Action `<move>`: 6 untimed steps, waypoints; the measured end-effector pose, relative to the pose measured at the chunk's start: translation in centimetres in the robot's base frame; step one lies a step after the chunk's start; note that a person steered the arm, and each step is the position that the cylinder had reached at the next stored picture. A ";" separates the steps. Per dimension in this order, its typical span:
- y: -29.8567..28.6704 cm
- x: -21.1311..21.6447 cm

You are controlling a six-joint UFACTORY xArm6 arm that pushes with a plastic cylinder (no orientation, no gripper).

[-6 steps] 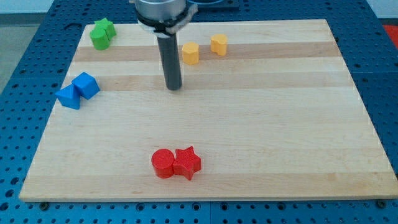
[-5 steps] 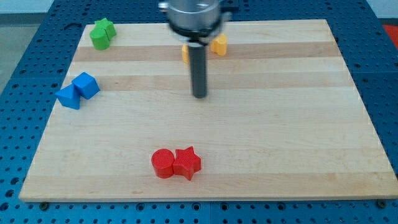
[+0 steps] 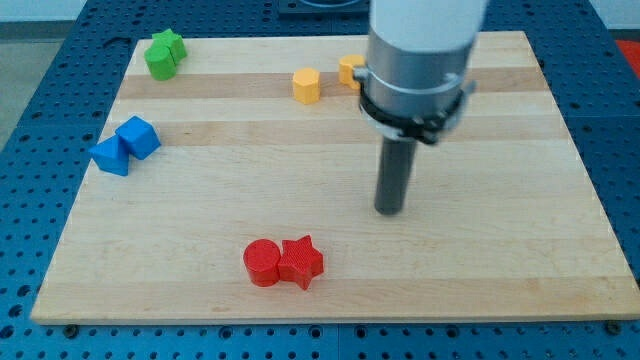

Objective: Nudge the green circle and the green star slightly up

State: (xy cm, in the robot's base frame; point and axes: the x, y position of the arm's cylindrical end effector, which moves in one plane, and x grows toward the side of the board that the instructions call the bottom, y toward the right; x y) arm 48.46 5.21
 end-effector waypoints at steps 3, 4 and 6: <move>-10.0 -10.5; -14.4 -11.6; -23.6 -16.2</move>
